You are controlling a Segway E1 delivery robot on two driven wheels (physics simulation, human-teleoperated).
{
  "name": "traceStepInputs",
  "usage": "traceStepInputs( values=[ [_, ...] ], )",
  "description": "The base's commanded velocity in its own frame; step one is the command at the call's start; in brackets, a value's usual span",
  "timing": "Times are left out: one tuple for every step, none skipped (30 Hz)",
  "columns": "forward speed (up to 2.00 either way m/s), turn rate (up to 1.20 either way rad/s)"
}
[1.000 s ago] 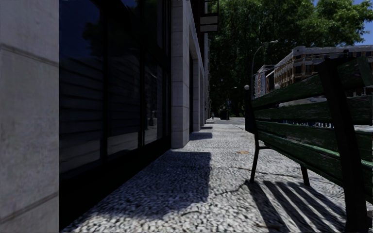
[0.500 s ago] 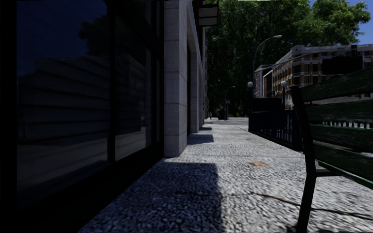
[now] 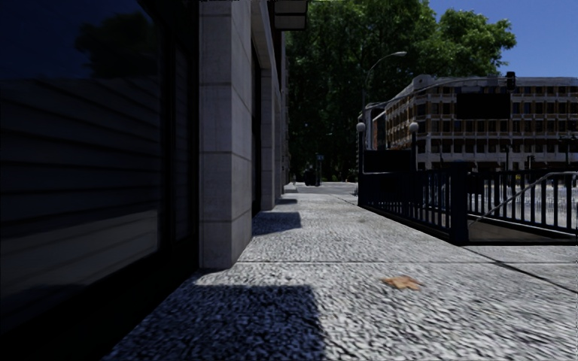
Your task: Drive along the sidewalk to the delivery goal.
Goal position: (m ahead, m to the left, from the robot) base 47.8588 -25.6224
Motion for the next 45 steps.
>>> traceStepInputs(
  values=[
    [2.0, -0.39],
    [2.0, -0.39],
    [2.0, -0.39],
    [2.0, -0.39],
    [2.0, -0.39],
    [2.0, -0.39],
    [2.0, -0.39],
    [2.0, -0.39],
    [2.0, -0.39],
    [2.0, -0.36],
    [2.0, -0.33],
    [2.0, -0.33],
    [2.0, -0.32],
    [2.0, -0.32],
    [2.0, -0.31],
    [2.0, -0.31],
    [2.0, -0.06],
    [2.0, 0.0],
    [2.0, 0.0],
    [2.0, 0.0],
    [2.0, 0.0],
    [2.0, 0.0],
    [2.0, 0.0],
    [2.0, 0.0],
    [2.0, 0.0],
    [2.0, 0.0],
    [2.0, 0.0],
    [2.0, 0.0],
    [2.0, 0.0],
    [2.0, 0.0],
    [2.0, 0.0],
    [2.0, 0.0],
    [2.0, 0.0],
    [2.0, 0.0],
    [2.0, 0.0],
    [2.0, 0.0],
    [2.0, 0.0],
    [2.0, 0.0],
    [2.0, 0.0],
    [2.0, 0.01],
    [2.0, 0.04],
    [2.0, 0.07],
    [2.0, 0.1],
    [2.0, 0.1],
    [2.0, 0.14]
  ],
)
